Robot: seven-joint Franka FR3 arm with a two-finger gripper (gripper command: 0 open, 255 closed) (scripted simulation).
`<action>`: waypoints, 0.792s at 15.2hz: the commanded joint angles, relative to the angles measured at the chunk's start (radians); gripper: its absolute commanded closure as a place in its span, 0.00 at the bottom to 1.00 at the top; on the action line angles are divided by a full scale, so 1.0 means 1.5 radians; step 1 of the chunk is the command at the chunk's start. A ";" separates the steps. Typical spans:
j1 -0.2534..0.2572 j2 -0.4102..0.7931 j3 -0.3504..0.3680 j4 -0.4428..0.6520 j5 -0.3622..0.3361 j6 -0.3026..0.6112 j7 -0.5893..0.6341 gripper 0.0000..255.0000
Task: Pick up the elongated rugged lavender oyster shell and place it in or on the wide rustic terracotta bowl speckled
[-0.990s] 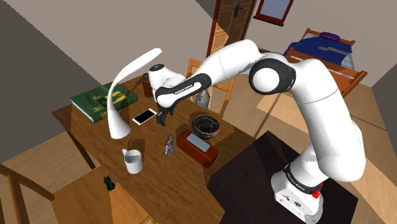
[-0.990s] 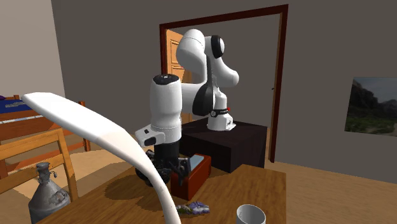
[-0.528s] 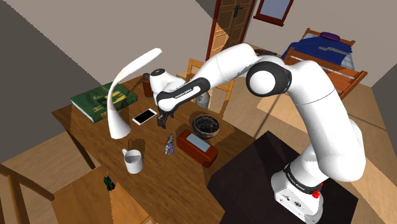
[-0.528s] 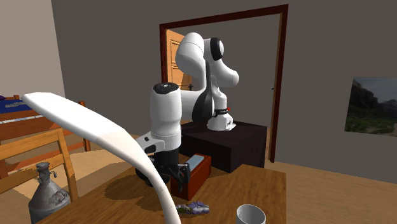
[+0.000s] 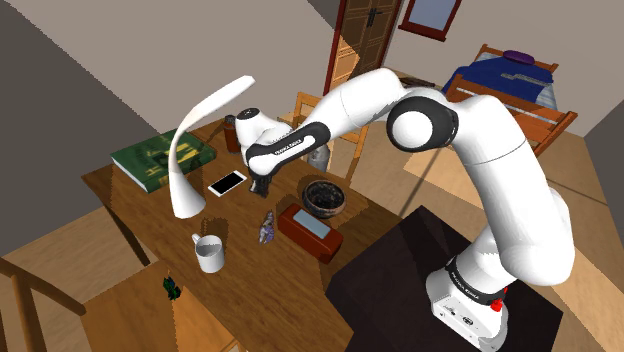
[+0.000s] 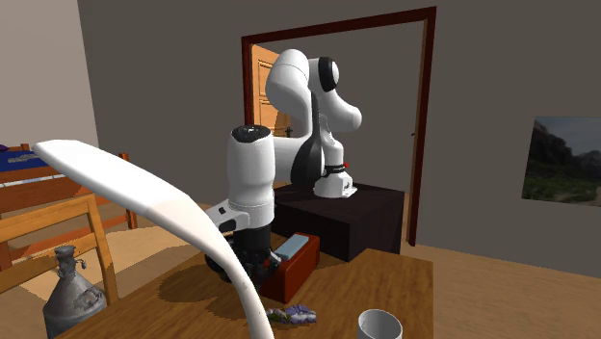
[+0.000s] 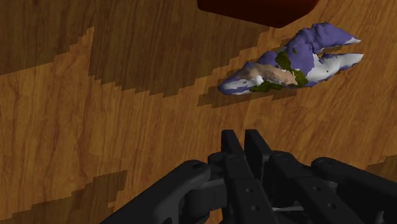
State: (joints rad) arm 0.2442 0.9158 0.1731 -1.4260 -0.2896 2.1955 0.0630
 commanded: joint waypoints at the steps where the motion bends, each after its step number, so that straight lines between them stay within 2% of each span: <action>1: 0.000 0.000 0.000 0.000 0.000 0.000 0.000 1.00; 6: 0.000 0.000 0.000 0.000 0.000 0.000 0.000 1.00; 7: 0.000 0.000 0.000 0.000 0.000 0.000 0.000 0.00; 10: 0.022 -0.074 -0.032 -0.181 0.019 0.166 0.197 0.00; 12: 0.060 -0.100 -0.065 -0.269 0.028 0.267 0.337 0.00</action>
State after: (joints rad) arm 0.3079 0.7864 0.1003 -1.7583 -0.2549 2.5083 0.4453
